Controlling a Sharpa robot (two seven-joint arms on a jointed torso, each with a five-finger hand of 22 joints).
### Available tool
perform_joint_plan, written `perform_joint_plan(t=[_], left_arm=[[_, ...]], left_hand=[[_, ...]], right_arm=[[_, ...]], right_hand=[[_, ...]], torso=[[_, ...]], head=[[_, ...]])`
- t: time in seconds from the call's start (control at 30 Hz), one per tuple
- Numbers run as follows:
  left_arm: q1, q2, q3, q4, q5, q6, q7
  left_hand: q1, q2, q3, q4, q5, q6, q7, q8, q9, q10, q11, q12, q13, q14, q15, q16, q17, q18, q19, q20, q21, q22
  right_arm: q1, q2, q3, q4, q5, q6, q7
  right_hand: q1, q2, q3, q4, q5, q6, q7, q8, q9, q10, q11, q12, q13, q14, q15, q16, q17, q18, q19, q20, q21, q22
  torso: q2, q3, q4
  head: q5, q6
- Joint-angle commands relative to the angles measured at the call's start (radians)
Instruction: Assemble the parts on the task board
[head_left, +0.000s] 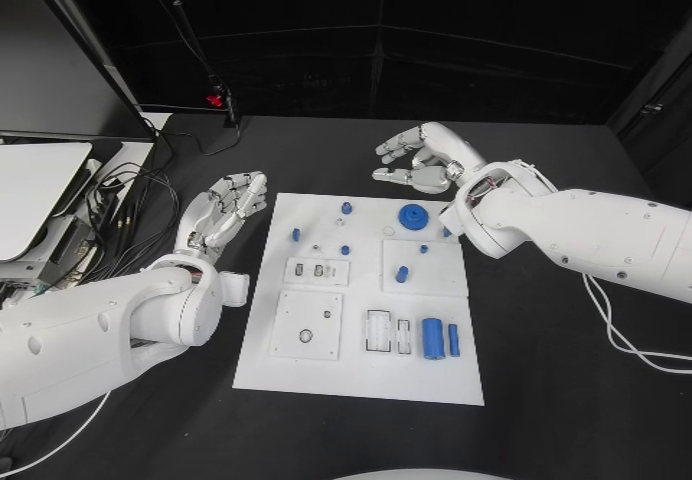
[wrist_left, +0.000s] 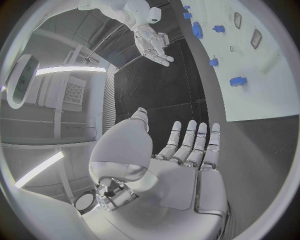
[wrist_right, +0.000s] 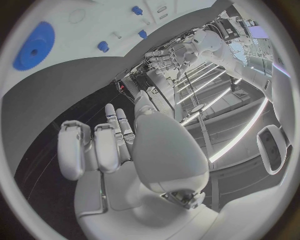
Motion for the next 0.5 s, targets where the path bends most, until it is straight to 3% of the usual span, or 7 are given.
perform_joint_plan(t=[0.03, 0.17, 0.37, 0.4, 0.43, 0.47, 0.5], left_arm=[[0.001, 0.001, 0.001, 0.000, -0.007, 0.011, 0.268], [0.001, 0.003, -0.001, -0.003, -0.007, 0.012, 0.267], [0.001, 0.002, -0.004, -0.004, -0.007, 0.012, 0.266], [0.001, 0.002, -0.004, -0.005, -0.007, 0.013, 0.265], [0.001, 0.002, -0.005, -0.005, -0.007, 0.015, 0.264], [0.001, 0.003, -0.005, -0.005, -0.007, 0.016, 0.263], [0.001, 0.004, -0.005, -0.005, -0.007, 0.017, 0.262]], left_hand=[[0.004, 0.003, -0.007, 0.000, 0.005, 0.004, 0.160, 0.004, -0.001, 0.003, 0.000, 0.004, 0.000, -0.002, 0.004, 0.006, 0.001, 0.006, -0.002, 0.000, 0.003, 0.001], [0.005, 0.003, -0.008, 0.001, 0.006, 0.004, 0.160, 0.004, -0.001, 0.003, 0.000, 0.004, 0.000, -0.002, 0.004, 0.006, 0.001, 0.006, -0.002, 0.000, 0.004, 0.001], [0.005, 0.003, -0.008, 0.001, 0.006, 0.004, 0.160, 0.004, -0.002, 0.003, 0.000, 0.004, 0.000, -0.002, 0.004, 0.006, 0.001, 0.006, -0.002, 0.000, 0.004, 0.001], [0.005, 0.003, -0.008, 0.001, 0.006, 0.004, 0.160, 0.004, -0.002, 0.003, 0.000, 0.004, 0.000, -0.002, 0.004, 0.006, 0.001, 0.006, -0.002, 0.000, 0.004, 0.001], [0.005, 0.003, -0.008, 0.001, 0.006, 0.004, 0.160, 0.004, -0.002, 0.003, 0.000, 0.004, 0.000, -0.002, 0.004, 0.006, 0.001, 0.006, -0.002, 0.000, 0.004, 0.001], [0.005, 0.003, -0.008, 0.001, 0.006, 0.004, 0.160, 0.004, -0.002, 0.003, 0.000, 0.004, 0.000, -0.002, 0.004, 0.006, 0.001, 0.006, -0.002, 0.000, 0.004, 0.001], [0.006, 0.003, -0.008, 0.001, 0.006, 0.004, 0.160, 0.004, -0.002, 0.003, 0.000, 0.004, 0.000, -0.002, 0.004, 0.006, 0.001, 0.006, -0.002, 0.000, 0.004, 0.001]], right_arm=[[0.004, -0.034, 0.000, 0.022, 0.088, 0.029, 0.072], [0.004, -0.083, -0.002, 0.036, 0.071, 0.068, 0.063], [0.003, -0.115, -0.003, 0.032, 0.065, 0.094, 0.057], [0.003, -0.116, -0.003, 0.028, 0.065, 0.098, 0.056], [0.003, -0.116, -0.003, 0.022, 0.063, 0.102, 0.055], [0.002, -0.116, -0.003, 0.017, 0.058, 0.104, 0.053], [0.001, -0.115, -0.003, 0.011, 0.053, 0.105, 0.050]], right_hand=[[-0.012, 0.002, -0.005, -0.002, 0.000, -0.007, -0.008, -0.001, -0.004, -0.007, -0.006, 0.010, -0.001, 0.029, 0.004, 0.010, 0.021, -0.011, 0.008, -0.002, 0.007, 0.044], [-0.031, -0.004, -0.018, -0.001, -0.004, -0.035, -0.017, -0.014, -0.010, 0.037, -0.023, 0.051, 0.008, 0.025, -0.008, 0.011, 0.009, -0.009, 0.002, -0.011, 0.004, 0.037], [-0.061, -0.017, -0.046, 0.004, -0.003, -0.073, -0.059, -0.027, -0.011, 0.143, -0.070, 0.184, 0.073, -0.061, -0.045, -0.078, -0.206, 0.025, -0.110, -0.044, -0.081, -0.110], [-0.067, -0.017, -0.053, 0.004, 0.000, -0.081, -0.067, -0.025, -0.009, 0.128, -0.084, 0.250, 0.120, -0.083, -0.055, -0.090, -0.229, 0.030, -0.143, -0.054, -0.105, -0.139], [-0.070, -0.017, -0.058, 0.002, 0.001, -0.090, -0.078, -0.025, -0.008, 0.116, -0.092, 0.324, 0.173, -0.083, -0.059, -0.077, -0.189, 0.031, -0.162, -0.062, -0.116, -0.148], [-0.076, -0.012, -0.064, 0.005, 0.006, -0.094, -0.091, -0.018, -0.004, -0.007, -0.107, 0.501, 0.320, -0.092, -0.063, -0.048, -0.130, 0.026, -0.194, -0.064, -0.130, -0.159], [-0.085, -0.010, -0.072, 0.006, 0.011, -0.097, -0.100, -0.010, -0.002, -0.020, -0.115, 0.790, 0.573, -0.101, -0.065, -0.024, -0.083, 0.032, -0.232, -0.070, -0.150, -0.183]], torso=[[-0.004, -0.0026, -0.0063], [-0.004, 0.0007, -0.0143], [-0.006, 0.0006, -0.0167], [-0.007, 0.0006, -0.0174], [-0.007, 0.0009, -0.0179], [-0.007, 0.0014, -0.0176], [-0.006, 0.0018, -0.0152]], head=[[-0.021, 0.005], [-0.040, 0.013], [-0.056, 0.020], [-0.057, 0.021], [-0.058, 0.021], [-0.059, 0.021], [-0.062, 0.023]])
